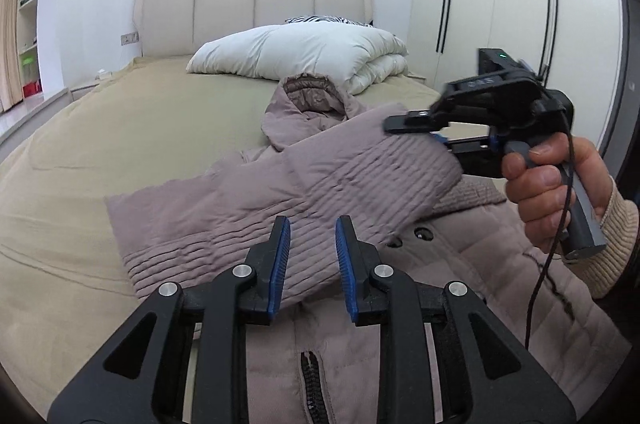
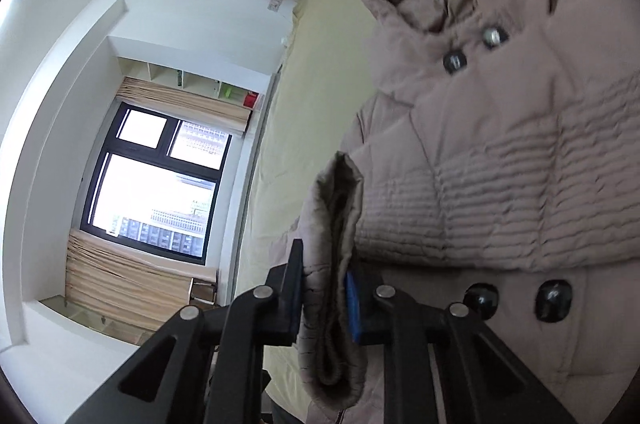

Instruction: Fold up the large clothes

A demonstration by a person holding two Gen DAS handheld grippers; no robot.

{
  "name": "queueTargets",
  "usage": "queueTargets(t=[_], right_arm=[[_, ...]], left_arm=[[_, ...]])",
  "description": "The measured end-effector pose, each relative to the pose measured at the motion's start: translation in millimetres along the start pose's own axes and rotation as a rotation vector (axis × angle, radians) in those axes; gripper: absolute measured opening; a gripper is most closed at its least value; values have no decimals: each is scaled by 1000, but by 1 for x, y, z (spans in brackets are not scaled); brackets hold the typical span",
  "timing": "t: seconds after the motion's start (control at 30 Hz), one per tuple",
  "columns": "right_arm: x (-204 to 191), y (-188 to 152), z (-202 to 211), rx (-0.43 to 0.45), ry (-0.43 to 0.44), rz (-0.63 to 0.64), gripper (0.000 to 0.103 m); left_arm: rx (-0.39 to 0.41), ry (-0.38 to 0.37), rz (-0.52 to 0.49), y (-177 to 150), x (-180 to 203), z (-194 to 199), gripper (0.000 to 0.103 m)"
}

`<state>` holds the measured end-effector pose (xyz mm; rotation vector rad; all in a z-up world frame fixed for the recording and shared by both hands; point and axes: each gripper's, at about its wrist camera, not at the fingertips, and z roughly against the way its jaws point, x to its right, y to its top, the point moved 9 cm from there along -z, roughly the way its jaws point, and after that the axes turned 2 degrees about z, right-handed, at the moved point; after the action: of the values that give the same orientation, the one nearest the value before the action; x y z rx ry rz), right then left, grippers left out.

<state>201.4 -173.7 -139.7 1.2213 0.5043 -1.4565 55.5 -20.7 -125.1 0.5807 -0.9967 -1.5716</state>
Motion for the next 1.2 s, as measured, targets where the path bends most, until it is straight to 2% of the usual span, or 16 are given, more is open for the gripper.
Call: queueTargets(t=[0.1, 0.27, 0.4, 0.5, 0.6, 0.7, 0.77, 0.87, 1.0, 1.2], right_arm=[[-7, 29, 49, 101, -23, 54, 20], [17, 76, 138, 267, -75, 73, 20], [61, 91, 189, 341, -174, 62, 20], [111, 96, 210, 371, -234, -12, 20], [157, 91, 205, 351, -284, -72, 20], [192, 78, 190, 316, -337, -107, 20], [208, 71, 188, 312, -332, -139, 20], [204, 67, 183, 305, -334, -122, 20], [195, 62, 169, 248, -394, -70, 21], [205, 65, 151, 230, -425, -53, 22]], left_arm=[[-7, 6, 98, 16, -24, -6, 22], [-18, 19, 218, 31, -56, -18, 22], [-52, 42, 262, 35, -76, -40, 22], [-90, 61, 319, 35, -94, -59, 22], [-125, 61, 331, 38, -101, -81, 22], [-144, 60, 276, 42, -90, -101, 22], [-158, 67, 220, 45, -78, -116, 22], [-210, 125, 148, 39, -73, -149, 22], [-288, 213, 118, 22, -93, -190, 22], [-319, 200, 86, 4, -106, -212, 23]])
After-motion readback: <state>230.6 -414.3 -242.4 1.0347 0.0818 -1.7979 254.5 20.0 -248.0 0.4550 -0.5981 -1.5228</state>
